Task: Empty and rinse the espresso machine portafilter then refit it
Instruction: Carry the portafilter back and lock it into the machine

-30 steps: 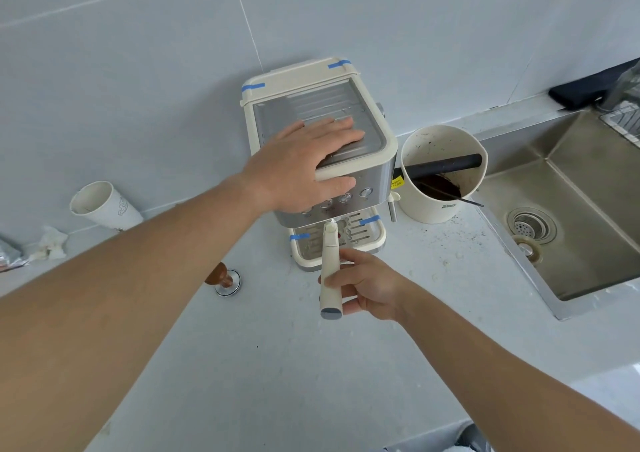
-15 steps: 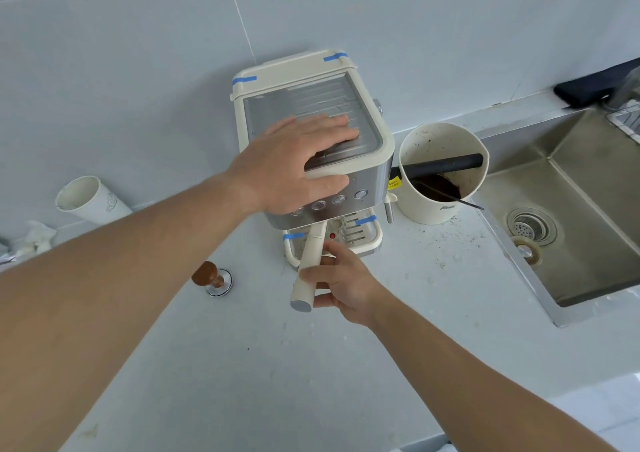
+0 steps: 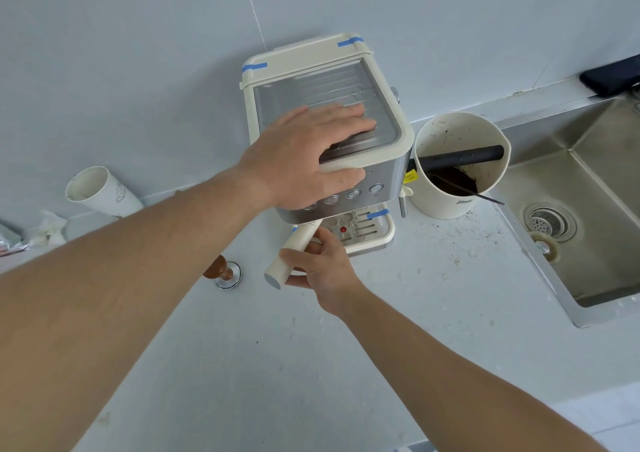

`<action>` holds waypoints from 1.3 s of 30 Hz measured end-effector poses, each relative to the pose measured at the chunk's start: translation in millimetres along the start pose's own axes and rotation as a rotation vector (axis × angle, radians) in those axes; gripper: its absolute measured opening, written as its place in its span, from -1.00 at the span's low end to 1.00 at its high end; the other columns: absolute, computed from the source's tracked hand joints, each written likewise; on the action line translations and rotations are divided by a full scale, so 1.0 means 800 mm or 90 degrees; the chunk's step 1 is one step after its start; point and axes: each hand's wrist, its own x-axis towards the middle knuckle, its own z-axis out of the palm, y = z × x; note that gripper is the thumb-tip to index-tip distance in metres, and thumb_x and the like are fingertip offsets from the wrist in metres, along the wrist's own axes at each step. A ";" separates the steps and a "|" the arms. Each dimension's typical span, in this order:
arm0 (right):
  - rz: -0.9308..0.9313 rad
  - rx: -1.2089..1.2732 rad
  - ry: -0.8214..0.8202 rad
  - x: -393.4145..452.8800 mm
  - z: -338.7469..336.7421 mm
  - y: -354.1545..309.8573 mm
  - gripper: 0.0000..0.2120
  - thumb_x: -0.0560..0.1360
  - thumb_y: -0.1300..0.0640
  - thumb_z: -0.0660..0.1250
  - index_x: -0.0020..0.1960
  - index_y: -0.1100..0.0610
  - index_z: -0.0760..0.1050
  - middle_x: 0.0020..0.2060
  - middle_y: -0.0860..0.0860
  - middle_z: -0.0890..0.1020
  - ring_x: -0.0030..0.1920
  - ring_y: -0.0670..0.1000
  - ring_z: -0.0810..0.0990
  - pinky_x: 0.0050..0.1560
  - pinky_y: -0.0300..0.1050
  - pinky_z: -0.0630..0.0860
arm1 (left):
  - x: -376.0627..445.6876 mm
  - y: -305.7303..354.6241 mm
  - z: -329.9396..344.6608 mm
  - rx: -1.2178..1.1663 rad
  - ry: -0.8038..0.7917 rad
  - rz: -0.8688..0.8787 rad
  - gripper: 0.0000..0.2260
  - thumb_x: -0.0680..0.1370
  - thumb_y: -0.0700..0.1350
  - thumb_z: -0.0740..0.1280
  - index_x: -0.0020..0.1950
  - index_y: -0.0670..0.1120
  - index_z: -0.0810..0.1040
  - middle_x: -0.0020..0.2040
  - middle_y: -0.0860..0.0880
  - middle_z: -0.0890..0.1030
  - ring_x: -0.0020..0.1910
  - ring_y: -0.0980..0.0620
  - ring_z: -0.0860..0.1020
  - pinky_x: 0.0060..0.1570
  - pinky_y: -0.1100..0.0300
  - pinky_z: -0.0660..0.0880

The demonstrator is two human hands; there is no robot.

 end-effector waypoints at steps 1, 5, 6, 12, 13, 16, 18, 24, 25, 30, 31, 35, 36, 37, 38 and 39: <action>-0.002 0.007 0.003 0.001 0.005 0.002 -0.63 0.43 0.40 0.45 0.14 0.14 0.46 -0.14 0.05 0.64 -0.11 0.10 0.67 -0.18 0.04 0.67 | 0.000 0.000 0.000 0.000 0.000 -0.001 -0.43 0.49 0.26 0.21 0.49 0.22 0.26 0.56 0.19 0.22 0.54 0.18 0.13 0.52 -0.02 0.04; -0.026 0.034 0.025 0.004 0.021 0.012 -0.61 0.41 0.39 0.47 0.12 0.11 0.44 -0.04 0.09 0.60 -0.05 0.10 0.66 -0.15 0.07 0.67 | 0.000 0.000 0.001 -0.001 -0.001 -0.003 -0.42 0.48 0.27 0.19 0.49 0.23 0.25 0.56 0.19 0.21 0.54 0.18 0.13 0.52 -0.03 0.04; -0.032 0.036 0.033 0.005 0.023 0.014 -0.60 0.41 0.39 0.48 0.14 0.11 0.43 -0.02 0.08 0.60 -0.05 0.08 0.65 -0.14 0.07 0.67 | 0.000 0.000 0.001 -0.002 0.000 -0.003 -0.42 0.48 0.27 0.19 0.49 0.22 0.25 0.56 0.19 0.22 0.54 0.18 0.13 0.52 -0.03 0.04; -0.046 0.018 0.063 0.013 0.027 0.017 -0.49 0.39 0.39 0.49 0.27 0.18 0.40 0.05 0.10 0.55 -0.07 0.01 0.63 -0.07 0.16 0.68 | 0.000 0.000 0.001 -0.001 0.000 -0.006 -0.43 0.48 0.27 0.20 0.49 0.23 0.26 0.56 0.19 0.22 0.54 0.18 0.14 0.51 -0.03 0.04; -0.050 0.012 0.063 0.014 0.028 0.017 -0.49 0.39 0.39 0.49 0.26 0.18 0.40 0.05 0.10 0.55 -0.08 0.00 0.63 -0.06 0.17 0.68 | 0.000 0.001 0.001 0.000 0.000 -0.006 -0.42 0.48 0.27 0.20 0.49 0.23 0.26 0.56 0.19 0.22 0.54 0.17 0.14 0.52 -0.03 0.04; -0.066 0.014 0.050 0.018 0.036 0.014 -0.51 0.40 0.41 0.47 0.25 0.15 0.41 0.03 0.09 0.55 -0.07 0.00 0.63 -0.07 0.10 0.68 | -0.001 0.001 0.000 -0.004 0.002 -0.007 -0.42 0.47 0.27 0.19 0.49 0.22 0.27 0.55 0.19 0.23 0.54 0.17 0.15 0.51 -0.04 0.05; -0.073 0.020 0.055 0.020 0.042 0.012 -0.49 0.39 0.41 0.47 0.25 0.12 0.42 0.03 0.09 0.55 -0.04 0.03 0.63 -0.11 0.05 0.69 | -0.001 0.001 0.000 -0.006 0.001 -0.007 -0.42 0.47 0.28 0.18 0.49 0.22 0.27 0.55 0.19 0.23 0.53 0.17 0.15 0.51 -0.05 0.06; -0.064 0.022 0.077 0.029 0.053 0.010 -0.49 0.36 0.40 0.49 0.23 0.14 0.42 0.09 0.19 0.55 -0.01 0.07 0.62 -0.11 0.05 0.69 | -0.001 0.003 -0.001 -0.006 0.004 -0.011 -0.42 0.47 0.26 0.20 0.49 0.21 0.27 0.55 0.19 0.24 0.53 0.18 0.15 0.51 -0.06 0.06; -0.064 0.021 0.077 0.028 0.053 0.009 -0.49 0.36 0.40 0.49 0.23 0.14 0.42 0.10 0.21 0.55 -0.01 0.07 0.63 -0.12 0.04 0.69 | -0.002 0.003 -0.001 -0.005 0.004 -0.011 -0.43 0.47 0.26 0.20 0.49 0.22 0.27 0.55 0.19 0.24 0.53 0.18 0.15 0.51 -0.06 0.06; -0.049 0.013 0.027 0.012 0.030 0.011 -0.54 0.40 0.44 0.42 0.20 0.12 0.44 -0.05 0.06 0.59 -0.09 0.03 0.65 -0.10 0.04 0.67 | -0.002 0.002 0.001 -0.006 0.007 -0.016 -0.42 0.47 0.27 0.20 0.49 0.22 0.27 0.55 0.21 0.23 0.53 0.20 0.15 0.52 -0.02 0.04; -0.037 0.011 0.015 0.006 0.021 0.010 -0.55 0.40 0.45 0.40 0.18 0.10 0.45 -0.10 0.05 0.61 -0.08 0.07 0.65 -0.09 0.06 0.67 | -0.002 0.002 0.001 -0.006 0.007 -0.016 -0.43 0.47 0.27 0.20 0.49 0.22 0.28 0.55 0.21 0.23 0.53 0.20 0.15 0.52 -0.01 0.03; 0.004 -0.004 -0.044 -0.016 -0.015 -0.001 -0.56 0.45 0.49 0.32 0.17 0.05 0.46 -0.18 0.05 0.57 -0.17 0.16 0.65 0.01 0.29 0.59 | -0.002 0.001 0.001 -0.010 0.011 -0.016 -0.43 0.47 0.26 0.22 0.48 0.22 0.28 0.55 0.20 0.24 0.53 0.19 0.15 0.52 -0.02 0.04; 0.011 -0.016 -0.056 -0.020 -0.024 -0.004 -0.56 0.46 0.48 0.31 0.19 0.06 0.46 -0.14 0.09 0.54 -0.19 0.16 0.65 0.06 0.35 0.55 | -0.002 0.001 0.001 -0.010 0.011 -0.016 -0.43 0.47 0.25 0.23 0.48 0.22 0.28 0.55 0.20 0.24 0.53 0.18 0.15 0.52 -0.02 0.04; 0.019 -0.025 -0.065 -0.024 -0.032 -0.007 -0.55 0.46 0.48 0.31 0.22 0.06 0.45 -0.11 0.12 0.51 -0.20 0.15 0.64 0.09 0.39 0.52 | -0.002 0.001 0.001 -0.011 0.011 -0.017 -0.43 0.47 0.24 0.23 0.48 0.22 0.28 0.55 0.19 0.24 0.53 0.18 0.15 0.52 -0.02 0.04; 0.027 -0.029 -0.070 -0.026 -0.038 -0.010 -0.53 0.47 0.47 0.30 0.26 0.06 0.44 -0.10 0.14 0.50 -0.21 0.15 0.63 0.10 0.40 0.51 | -0.002 0.002 0.001 -0.011 0.011 -0.017 -0.43 0.47 0.24 0.24 0.48 0.22 0.29 0.55 0.19 0.24 0.53 0.18 0.15 0.52 -0.02 0.04; 0.034 -0.029 -0.075 -0.027 -0.041 -0.012 -0.51 0.47 0.47 0.29 0.29 0.06 0.44 -0.10 0.14 0.50 -0.22 0.14 0.63 0.10 0.37 0.52 | -0.002 0.003 0.002 -0.011 0.011 -0.018 -0.43 0.48 0.24 0.24 0.48 0.22 0.29 0.55 0.19 0.25 0.53 0.18 0.15 0.52 -0.01 0.04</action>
